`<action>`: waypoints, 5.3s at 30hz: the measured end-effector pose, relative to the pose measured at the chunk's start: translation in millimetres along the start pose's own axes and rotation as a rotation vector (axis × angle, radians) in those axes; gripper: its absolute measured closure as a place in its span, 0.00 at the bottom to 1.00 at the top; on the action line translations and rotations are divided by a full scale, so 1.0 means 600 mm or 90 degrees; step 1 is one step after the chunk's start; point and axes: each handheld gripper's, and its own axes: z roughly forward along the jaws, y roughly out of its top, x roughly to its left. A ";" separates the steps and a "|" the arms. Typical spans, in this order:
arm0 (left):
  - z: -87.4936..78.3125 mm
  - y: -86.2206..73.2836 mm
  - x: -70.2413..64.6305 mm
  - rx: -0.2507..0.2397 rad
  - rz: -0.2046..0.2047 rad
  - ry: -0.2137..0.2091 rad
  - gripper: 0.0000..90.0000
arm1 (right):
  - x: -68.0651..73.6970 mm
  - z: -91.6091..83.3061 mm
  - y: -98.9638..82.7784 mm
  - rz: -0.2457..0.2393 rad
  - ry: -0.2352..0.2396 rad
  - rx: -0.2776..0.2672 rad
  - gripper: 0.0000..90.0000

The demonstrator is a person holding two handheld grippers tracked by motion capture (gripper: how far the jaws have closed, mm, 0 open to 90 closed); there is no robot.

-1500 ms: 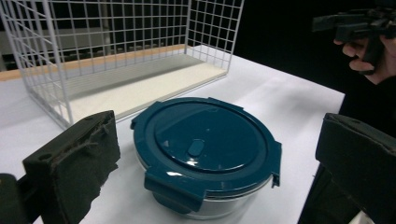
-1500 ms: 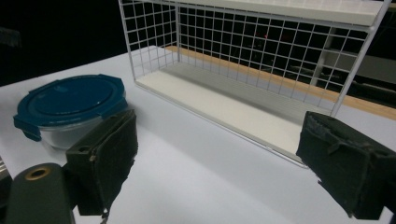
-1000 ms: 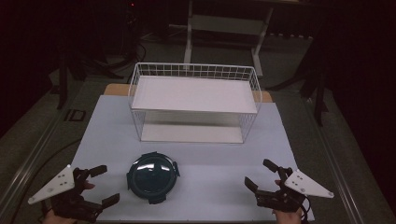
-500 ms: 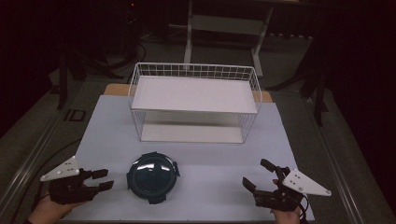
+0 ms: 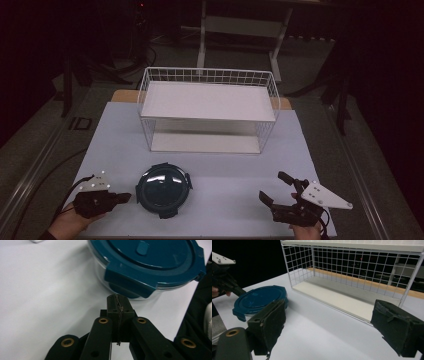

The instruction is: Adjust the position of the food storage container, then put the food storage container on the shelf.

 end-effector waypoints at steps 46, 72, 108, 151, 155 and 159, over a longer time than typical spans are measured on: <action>0.047 0.077 -0.011 0.031 0.048 0.008 1.00 | 0.003 0.003 -0.002 -0.002 0.011 0.007 0.13; 0.121 0.151 -0.041 0.042 0.073 -0.020 1.00 | -0.002 0.003 -0.002 0.003 0.021 0.007 0.13; 0.191 0.201 -0.075 0.013 0.111 -0.070 0.95 | 0.007 0.011 -0.005 -0.026 -0.006 0.016 0.12; 0.192 0.220 -0.028 -0.032 -0.271 -0.195 0.04 | 0.008 0.065 0.033 -0.015 0.001 0.025 0.12; 0.202 0.217 -0.026 -0.004 -0.316 -0.222 0.05 | 0.012 0.069 0.029 -0.025 -0.005 0.040 0.12; 0.212 0.213 -0.025 0.022 -0.349 -0.232 0.17 | 0.015 0.072 0.025 -0.028 0.004 0.050 0.12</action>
